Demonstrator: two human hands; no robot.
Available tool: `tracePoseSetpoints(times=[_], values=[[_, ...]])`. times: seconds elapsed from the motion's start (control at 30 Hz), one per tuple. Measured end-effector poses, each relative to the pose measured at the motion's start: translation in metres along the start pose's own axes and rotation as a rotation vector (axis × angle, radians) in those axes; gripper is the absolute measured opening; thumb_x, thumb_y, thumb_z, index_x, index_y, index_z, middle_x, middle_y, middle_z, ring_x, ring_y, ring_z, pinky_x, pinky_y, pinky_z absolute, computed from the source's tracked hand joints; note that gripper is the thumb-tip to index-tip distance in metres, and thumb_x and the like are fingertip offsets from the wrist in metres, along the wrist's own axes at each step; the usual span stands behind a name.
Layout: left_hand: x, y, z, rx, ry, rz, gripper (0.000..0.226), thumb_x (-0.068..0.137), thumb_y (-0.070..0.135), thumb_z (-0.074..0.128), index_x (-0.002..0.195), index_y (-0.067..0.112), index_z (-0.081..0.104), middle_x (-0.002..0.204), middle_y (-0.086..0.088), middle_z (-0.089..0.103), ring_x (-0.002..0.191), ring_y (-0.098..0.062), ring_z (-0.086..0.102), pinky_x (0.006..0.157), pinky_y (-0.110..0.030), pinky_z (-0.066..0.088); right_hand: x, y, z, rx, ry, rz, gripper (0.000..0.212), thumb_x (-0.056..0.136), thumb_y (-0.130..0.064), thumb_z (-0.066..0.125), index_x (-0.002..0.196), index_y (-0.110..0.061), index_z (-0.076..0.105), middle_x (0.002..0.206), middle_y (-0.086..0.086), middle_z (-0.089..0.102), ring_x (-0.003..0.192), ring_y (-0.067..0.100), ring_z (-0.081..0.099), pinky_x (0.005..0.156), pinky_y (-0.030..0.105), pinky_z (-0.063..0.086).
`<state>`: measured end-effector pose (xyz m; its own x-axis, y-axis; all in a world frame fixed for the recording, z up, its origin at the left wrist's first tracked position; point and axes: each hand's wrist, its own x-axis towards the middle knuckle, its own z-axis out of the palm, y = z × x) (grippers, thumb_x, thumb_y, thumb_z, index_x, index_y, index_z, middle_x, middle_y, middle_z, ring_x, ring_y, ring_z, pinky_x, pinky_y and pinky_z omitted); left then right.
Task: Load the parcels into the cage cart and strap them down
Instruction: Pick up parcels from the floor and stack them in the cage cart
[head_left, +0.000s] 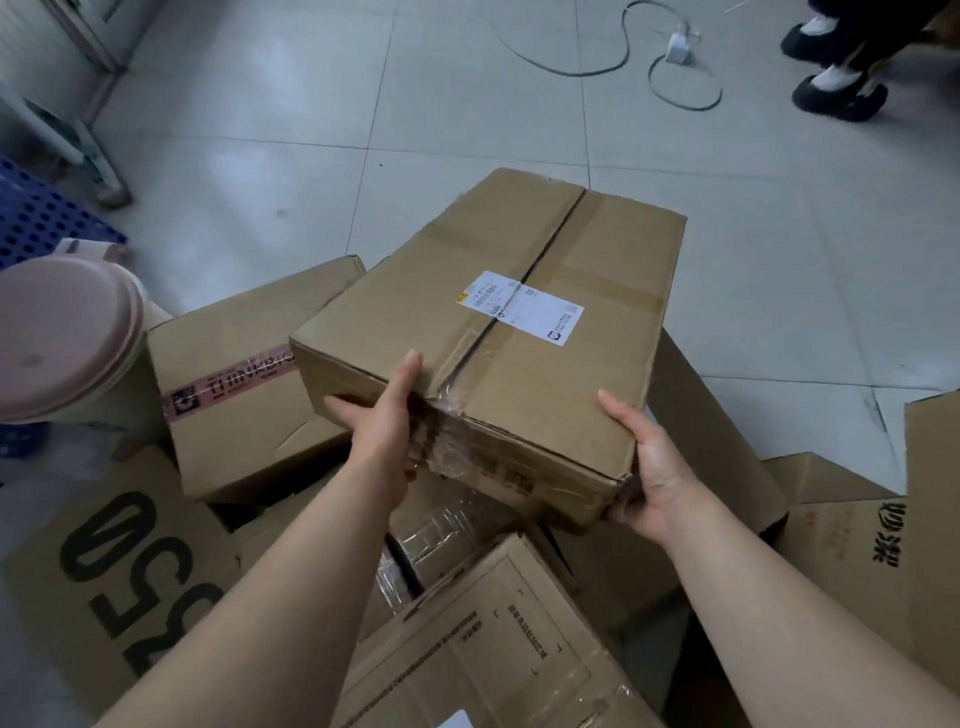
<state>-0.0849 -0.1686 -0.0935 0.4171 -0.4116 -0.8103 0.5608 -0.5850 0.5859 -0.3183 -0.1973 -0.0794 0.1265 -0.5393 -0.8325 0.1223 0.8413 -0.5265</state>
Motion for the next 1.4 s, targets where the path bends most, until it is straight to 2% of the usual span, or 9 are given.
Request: tracePoseSetpoints(times=[0.13,0.27,0.37,0.43,0.57,0.7,0.8,1.03,1.4], values=[[0.017,0.016,-0.015,0.175,0.091,0.182,0.124,0.049,0.072,0.076,0.149,0.039,0.013,0.149,-0.002,0.038,0.127,-0.035,0.047,0.102,-0.06,0.036,-0.004,-0.011,-0.042,0.006,0.042,-0.002,0.042,0.071,-0.046,0.07,0.107,-0.022,0.069,0.096,0.007,0.074,0.085,0.027,0.068,0.088,0.044,0.05],[0.025,0.018,-0.014,0.452,-0.124,0.195,0.094,0.052,0.058,0.085,0.132,0.02,0.056,0.125,-0.003,0.064,0.1,-0.024,0.064,0.083,-0.037,0.053,0.003,-0.009,-0.075,0.057,0.058,-0.046,0.052,0.072,-0.044,0.071,0.117,-0.021,0.066,0.111,0.009,0.071,0.1,0.029,0.067,0.097,0.047,0.048],[0.035,0.005,-0.006,0.654,-0.167,0.258,0.096,0.063,0.044,0.087,0.145,0.025,0.041,0.139,0.0,0.051,0.117,-0.019,0.055,0.097,-0.034,0.046,0.012,-0.005,-0.089,0.05,0.076,-0.096,0.05,0.078,-0.04,0.069,0.123,-0.019,0.061,0.112,0.009,0.071,0.105,0.028,0.066,0.093,0.042,0.051],[0.044,-0.003,-0.003,0.697,-0.14,0.305,0.111,0.055,0.045,0.088,0.15,0.028,0.031,0.144,-0.003,0.047,0.123,-0.022,0.052,0.104,-0.038,0.044,0.018,0.0,-0.095,-0.024,0.132,-0.142,0.051,0.081,-0.039,0.069,0.128,-0.023,0.057,0.114,0.005,0.07,0.106,0.026,0.066,0.092,0.042,0.051],[0.053,-0.022,0.007,0.783,-0.188,0.341,0.122,0.043,0.058,0.09,0.147,0.044,0.026,0.144,-0.002,0.042,0.125,-0.023,0.048,0.1,-0.037,0.046,0.024,0.021,-0.104,-0.46,0.345,-0.301,0.068,0.093,-0.035,0.06,0.148,-0.044,0.022,0.141,-0.013,0.046,0.127,0.015,0.048,0.108,0.041,0.038],[0.054,-0.033,0.014,0.743,-0.223,0.366,0.119,0.046,0.052,0.091,0.146,0.04,0.028,0.139,0.004,0.047,0.12,-0.019,0.051,0.094,-0.034,0.049,0.031,0.038,-0.1,-0.521,0.412,-0.359,0.072,0.094,-0.038,0.055,0.15,-0.044,0.009,0.15,-0.009,0.036,0.134,0.017,0.04,0.11,0.04,0.035],[0.049,-0.033,0.016,0.73,-0.244,0.383,0.118,0.05,0.04,0.092,0.147,0.04,0.026,0.137,0.006,0.046,0.117,-0.018,0.051,0.077,-0.024,0.049,0.033,0.04,-0.099,-0.442,0.465,-0.374,0.073,0.092,-0.036,0.059,0.151,-0.038,0.015,0.148,-0.007,0.04,0.13,0.017,0.044,0.104,0.035,0.037],[0.013,-0.01,0.016,0.691,-0.274,0.387,0.132,0.034,0.042,0.092,0.149,0.035,0.027,0.137,0.006,0.046,0.121,-0.017,0.05,0.104,-0.038,0.045,0.004,0.019,-0.095,-0.449,0.506,-0.446,0.078,0.078,-0.041,0.075,0.144,-0.041,0.033,0.13,-0.021,0.047,0.12,0.01,0.05,0.102,0.039,0.044],[-0.127,0.079,-0.027,0.703,-0.211,0.452,0.14,0.026,0.053,0.091,0.149,0.039,0.024,0.137,0.003,0.049,0.118,-0.022,0.056,0.101,-0.043,0.048,-0.127,-0.031,-0.048,-0.483,0.463,-0.543,0.075,0.077,-0.047,0.073,0.142,-0.043,0.035,0.142,-0.015,0.045,0.129,0.01,0.044,0.109,0.039,0.038]])
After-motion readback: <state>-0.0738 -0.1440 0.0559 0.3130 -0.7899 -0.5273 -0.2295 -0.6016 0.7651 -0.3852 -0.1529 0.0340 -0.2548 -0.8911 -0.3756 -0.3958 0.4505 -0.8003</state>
